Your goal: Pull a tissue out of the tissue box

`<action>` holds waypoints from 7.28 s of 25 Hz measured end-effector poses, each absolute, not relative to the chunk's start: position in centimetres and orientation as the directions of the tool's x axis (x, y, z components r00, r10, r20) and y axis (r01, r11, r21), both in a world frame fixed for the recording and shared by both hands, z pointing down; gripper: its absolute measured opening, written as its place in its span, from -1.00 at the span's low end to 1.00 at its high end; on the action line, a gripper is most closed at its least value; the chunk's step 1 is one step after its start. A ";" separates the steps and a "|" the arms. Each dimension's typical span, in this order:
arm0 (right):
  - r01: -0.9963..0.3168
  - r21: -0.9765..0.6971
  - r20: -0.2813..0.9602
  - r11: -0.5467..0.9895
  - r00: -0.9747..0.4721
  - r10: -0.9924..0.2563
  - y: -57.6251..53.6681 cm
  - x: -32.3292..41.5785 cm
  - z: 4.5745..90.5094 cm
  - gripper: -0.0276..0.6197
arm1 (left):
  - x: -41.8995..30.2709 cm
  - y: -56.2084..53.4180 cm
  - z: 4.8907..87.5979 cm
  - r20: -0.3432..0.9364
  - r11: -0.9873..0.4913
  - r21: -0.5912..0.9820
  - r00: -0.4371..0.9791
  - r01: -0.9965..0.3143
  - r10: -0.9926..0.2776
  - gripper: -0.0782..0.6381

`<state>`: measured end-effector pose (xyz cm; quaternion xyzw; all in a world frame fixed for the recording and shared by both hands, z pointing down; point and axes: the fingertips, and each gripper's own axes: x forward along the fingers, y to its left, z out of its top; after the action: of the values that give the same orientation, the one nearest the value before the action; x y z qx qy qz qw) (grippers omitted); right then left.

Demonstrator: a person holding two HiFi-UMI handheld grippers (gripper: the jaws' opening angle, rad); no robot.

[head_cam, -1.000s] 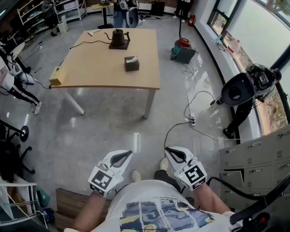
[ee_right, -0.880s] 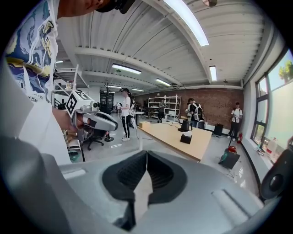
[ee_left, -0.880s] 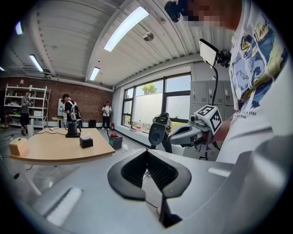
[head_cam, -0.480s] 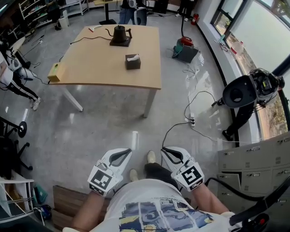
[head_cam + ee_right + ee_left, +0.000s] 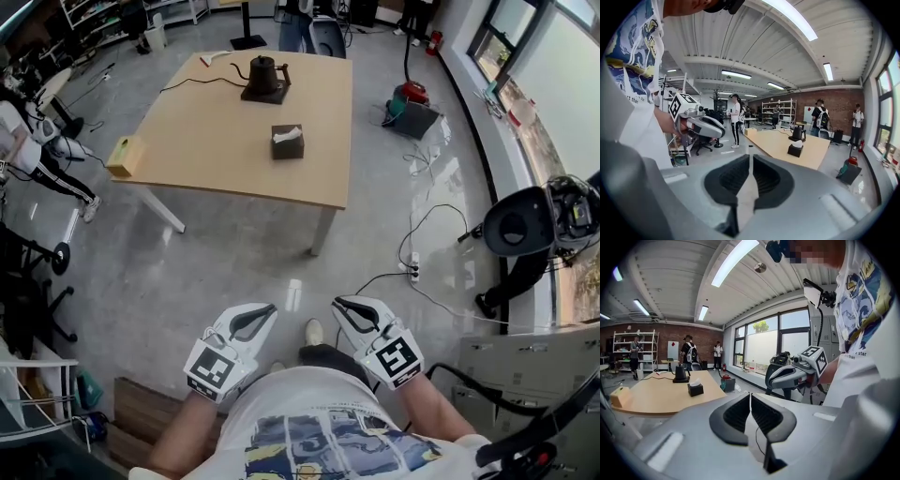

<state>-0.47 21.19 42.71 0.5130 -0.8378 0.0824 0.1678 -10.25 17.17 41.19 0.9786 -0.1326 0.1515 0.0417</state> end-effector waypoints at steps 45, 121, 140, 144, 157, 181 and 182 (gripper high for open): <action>-0.746 0.263 0.492 0.612 -0.442 -0.750 -17.7 13.1 47.3 -0.60 | 0.8 -14.4 41.7 0.321 -0.949 0.072 0.908 -0.307 -0.269 -0.76; -0.493 0.318 0.660 0.810 -0.498 -0.562 -34.5 16.0 54.7 -0.91 | -0.6 -17.9 41.7 0.343 -0.775 0.115 0.757 -0.621 -0.556 -0.76; -0.678 0.355 0.552 0.643 -0.403 -0.730 -29.2 14.7 46.6 -0.91 | -4.0 -16.6 41.9 0.322 -0.875 0.122 0.853 -0.469 -0.412 -0.76; -0.717 0.352 0.525 0.602 -0.381 -0.761 -27.0 14.1 44.9 -0.91 | -4.2 -16.3 41.6 0.304 -0.899 0.119 0.878 -0.421 -0.370 -0.76; -0.795 0.346 0.471 0.499 -0.313 -0.825 -19.2 11.9 41.2 -0.91 | -5.1 -14.1 41.8 0.301 -0.953 0.107 0.923 -0.282 -0.239 -0.76; -0.835 0.294 0.417 0.466 -0.326 -0.848 -12.2 7.5 37.5 -0.91 | -6.8 -11.9 42.5 0.302 -0.963 0.116 0.932 -0.243 -0.199 -0.76; -0.837 0.291 0.415 0.463 -0.325 -0.850 -12.2 7.4 37.4 -0.91 | -6.8 -12.0 42.5 0.304 -0.963 0.117 0.932 -0.244 -0.199 -0.76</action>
<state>7.42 -12.18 37.42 0.5182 -0.8139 -0.0120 0.2623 -6.84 -12.00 42.53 0.9798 -0.1129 0.1465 0.0767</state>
